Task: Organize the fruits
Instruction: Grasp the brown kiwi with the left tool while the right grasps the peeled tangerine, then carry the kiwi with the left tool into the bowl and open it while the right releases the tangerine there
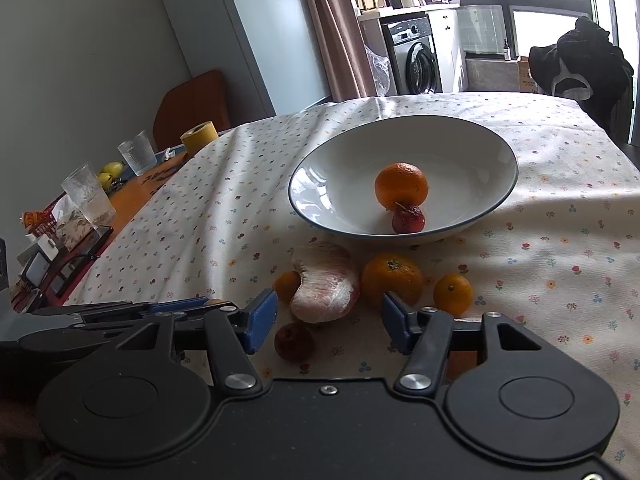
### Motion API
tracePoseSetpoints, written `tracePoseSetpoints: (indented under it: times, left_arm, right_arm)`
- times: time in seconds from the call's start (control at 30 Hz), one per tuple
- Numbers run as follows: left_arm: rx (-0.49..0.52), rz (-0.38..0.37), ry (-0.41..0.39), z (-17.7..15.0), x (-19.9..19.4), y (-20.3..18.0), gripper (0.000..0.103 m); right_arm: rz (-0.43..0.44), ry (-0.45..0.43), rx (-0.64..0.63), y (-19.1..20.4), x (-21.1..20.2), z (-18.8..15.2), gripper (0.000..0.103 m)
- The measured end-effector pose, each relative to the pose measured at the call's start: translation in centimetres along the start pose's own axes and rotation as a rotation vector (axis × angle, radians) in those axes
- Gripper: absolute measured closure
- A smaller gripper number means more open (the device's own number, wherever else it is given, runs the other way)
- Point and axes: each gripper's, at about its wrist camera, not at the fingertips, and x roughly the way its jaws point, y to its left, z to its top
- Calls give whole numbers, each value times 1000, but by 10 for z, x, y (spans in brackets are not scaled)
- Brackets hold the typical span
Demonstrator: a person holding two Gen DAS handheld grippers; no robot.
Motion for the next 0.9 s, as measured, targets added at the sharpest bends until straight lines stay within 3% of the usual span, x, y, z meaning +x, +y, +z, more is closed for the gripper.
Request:
tracePoseSetpoints:
  times: [0.23,0.37,0.9]
  left_arm:
    - [-19,12,-17,2,-7,6,78]
    - [-23,16,-19,1,-10,8,78]
    - [-12,12,-75,6,-29,-2,78]
  right_arm:
    - [-4,21,8,4,10,0,55]
    - [-29,22,23,3,14,0,69]
    - [-8,-42,36,-1,-12,0,74]
